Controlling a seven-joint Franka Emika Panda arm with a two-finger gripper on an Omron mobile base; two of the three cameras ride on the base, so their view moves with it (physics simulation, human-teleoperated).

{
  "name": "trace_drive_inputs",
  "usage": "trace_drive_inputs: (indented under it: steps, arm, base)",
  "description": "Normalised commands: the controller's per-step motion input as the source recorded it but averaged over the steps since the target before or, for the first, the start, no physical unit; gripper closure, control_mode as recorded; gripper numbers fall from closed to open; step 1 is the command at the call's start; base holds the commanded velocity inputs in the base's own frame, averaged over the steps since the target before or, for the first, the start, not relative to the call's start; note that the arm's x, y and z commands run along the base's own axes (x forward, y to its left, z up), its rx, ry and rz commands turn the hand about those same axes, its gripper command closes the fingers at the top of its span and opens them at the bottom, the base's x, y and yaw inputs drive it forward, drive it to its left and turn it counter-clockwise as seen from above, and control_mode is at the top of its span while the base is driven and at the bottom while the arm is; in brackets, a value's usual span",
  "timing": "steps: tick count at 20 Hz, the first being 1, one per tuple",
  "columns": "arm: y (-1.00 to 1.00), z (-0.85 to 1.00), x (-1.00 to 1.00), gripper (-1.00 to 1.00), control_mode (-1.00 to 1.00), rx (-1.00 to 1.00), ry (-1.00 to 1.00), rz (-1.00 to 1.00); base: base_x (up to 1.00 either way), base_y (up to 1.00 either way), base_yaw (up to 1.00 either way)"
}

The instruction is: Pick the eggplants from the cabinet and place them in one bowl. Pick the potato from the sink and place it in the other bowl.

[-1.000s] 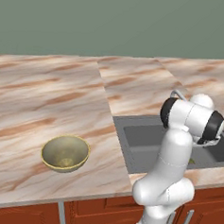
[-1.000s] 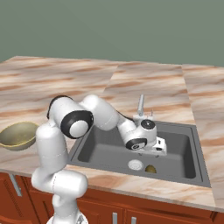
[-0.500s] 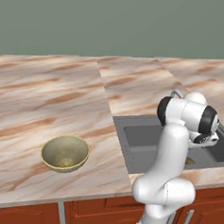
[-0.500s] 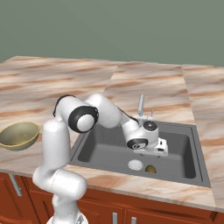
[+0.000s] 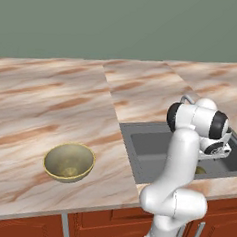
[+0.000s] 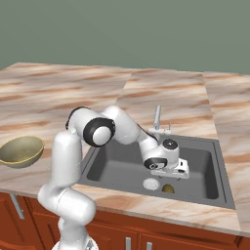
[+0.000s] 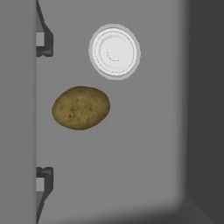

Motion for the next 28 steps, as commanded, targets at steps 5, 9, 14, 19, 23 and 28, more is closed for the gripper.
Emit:
trace_drive_inputs:
  steps: [5, 9, 14, 19, 23, 28]
  arm:
    - [0.00, -0.20, 0.03, -1.00, -1.00, 0.00, 0.00, 0.00]
    - [0.00, -0.22, 0.01, -1.00, -1.00, 0.00, 0.00, 0.00]
    - [0.00, -0.23, 0.02, -1.00, -1.00, 0.00, 0.00, 0.00]
    - [-0.01, -0.19, 0.04, -1.00, -1.00, 0.00, 0.00, 0.00]
    - [-0.02, -0.18, 0.07, -1.00, -1.00, 0.00, 0.00, -0.01]
    - [-0.02, -0.20, 0.07, -1.00, -1.00, 0.00, 0.03, -0.01]
  base:
    - [0.00, 0.00, 0.00]
    - [0.00, 0.00, 0.00]
    - [0.00, 0.00, 0.00]
    - [0.00, 0.00, 0.00]
    - [0.00, 0.00, 0.00]
    - [0.00, 0.00, 0.00]
